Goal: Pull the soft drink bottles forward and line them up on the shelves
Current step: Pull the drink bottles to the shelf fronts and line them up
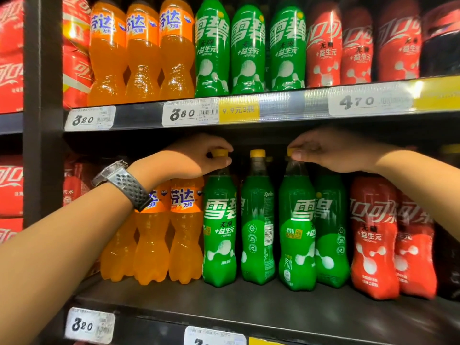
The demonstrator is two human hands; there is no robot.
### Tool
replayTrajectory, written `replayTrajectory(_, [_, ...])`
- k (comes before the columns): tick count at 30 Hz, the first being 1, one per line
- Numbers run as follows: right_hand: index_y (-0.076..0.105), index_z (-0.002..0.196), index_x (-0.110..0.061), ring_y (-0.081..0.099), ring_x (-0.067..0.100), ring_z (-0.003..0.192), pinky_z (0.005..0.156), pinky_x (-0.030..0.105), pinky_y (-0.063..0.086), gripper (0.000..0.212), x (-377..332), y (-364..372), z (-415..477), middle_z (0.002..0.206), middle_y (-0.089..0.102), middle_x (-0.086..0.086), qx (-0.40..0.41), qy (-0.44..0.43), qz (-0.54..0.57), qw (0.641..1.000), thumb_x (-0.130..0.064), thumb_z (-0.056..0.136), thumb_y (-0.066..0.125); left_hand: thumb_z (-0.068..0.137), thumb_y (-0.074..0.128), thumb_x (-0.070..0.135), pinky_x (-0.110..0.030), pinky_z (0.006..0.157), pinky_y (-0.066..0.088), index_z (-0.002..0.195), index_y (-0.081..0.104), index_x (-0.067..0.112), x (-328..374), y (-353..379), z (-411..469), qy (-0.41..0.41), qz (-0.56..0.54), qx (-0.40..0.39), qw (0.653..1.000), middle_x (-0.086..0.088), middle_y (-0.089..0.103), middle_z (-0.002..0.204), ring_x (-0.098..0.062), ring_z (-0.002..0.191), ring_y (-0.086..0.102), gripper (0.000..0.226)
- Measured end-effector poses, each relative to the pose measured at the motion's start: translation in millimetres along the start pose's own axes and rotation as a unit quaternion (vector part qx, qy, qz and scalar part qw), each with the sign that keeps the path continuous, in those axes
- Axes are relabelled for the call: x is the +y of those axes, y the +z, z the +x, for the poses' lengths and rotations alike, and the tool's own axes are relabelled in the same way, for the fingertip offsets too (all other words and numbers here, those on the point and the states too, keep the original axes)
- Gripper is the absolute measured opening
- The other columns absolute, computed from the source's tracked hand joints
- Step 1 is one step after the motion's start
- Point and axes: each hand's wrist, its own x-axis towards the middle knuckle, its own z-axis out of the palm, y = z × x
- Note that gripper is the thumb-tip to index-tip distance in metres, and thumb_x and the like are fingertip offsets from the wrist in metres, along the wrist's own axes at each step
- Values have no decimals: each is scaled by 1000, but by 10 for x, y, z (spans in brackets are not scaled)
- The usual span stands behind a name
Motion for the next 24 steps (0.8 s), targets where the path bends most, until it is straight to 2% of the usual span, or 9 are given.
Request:
replayTrajectory(3, [63,114,-19,63,14,102,100,41,45,24,41,16,28,107,70,-1,-15,9,15,1000,-27,92,58,93,53,43,-25,93,40,130,55,31,57,2,101,4,-21,-39,999,9,59,127,-11,115,53,38])
replayTrajectory(6, [62,116,-21,63,12,103,99,35,46,25,63,9,53,108,69,-3,-26,17,23,999,-26,92,58,95,51,40,-28,104,39,137,48,26,126,13,223,15,-36,-97,994,5,59,130,-11,120,53,44])
replayTrajectory(10, [62,119,-21,63,6,98,85,16,44,28,45,-8,73,107,69,-3,-33,21,21,999,-26,92,58,95,53,38,-18,99,36,142,43,21,150,35,352,23,-40,-146,988,4,58,133,-8,121,51,51])
replayTrajectory(12, [63,119,-20,63,8,97,84,18,45,28,25,-3,79,105,69,-3,-34,23,17,999,-26,92,59,93,56,38,-14,93,36,142,43,21,139,33,378,25,-54,-154,986,5,60,129,-6,117,54,53])
replayTrajectory(15, [65,115,-17,64,12,95,88,27,47,26,8,-5,84,103,70,-2,-23,19,-6,1000,-27,91,60,94,53,39,-13,89,42,142,42,25,144,39,411,37,-75,-157,984,5,63,124,-6,110,58,52])
replayTrajectory(18, [67,109,-18,63,11,91,86,30,48,25,28,17,90,99,70,-3,0,18,-44,999,-33,89,61,98,46,33,-24,86,50,137,48,24,171,59,423,49,-106,-156,981,4,65,113,-10,103,63,40])
replayTrajectory(22, [67,107,-20,62,13,88,82,31,49,30,64,68,116,96,68,-3,21,29,-83,996,-42,88,60,99,47,31,-22,80,49,121,59,18,214,114,423,49,-98,-121,987,4,67,100,-12,94,64,29])
replayTrajectory(24, [66,109,-22,62,11,90,84,30,49,31,74,47,119,98,67,-5,11,24,-91,995,-43,88,59,97,49,37,-27,86,48,119,61,17,220,127,422,57,-64,-97,992,6,67,99,-14,96,64,32])
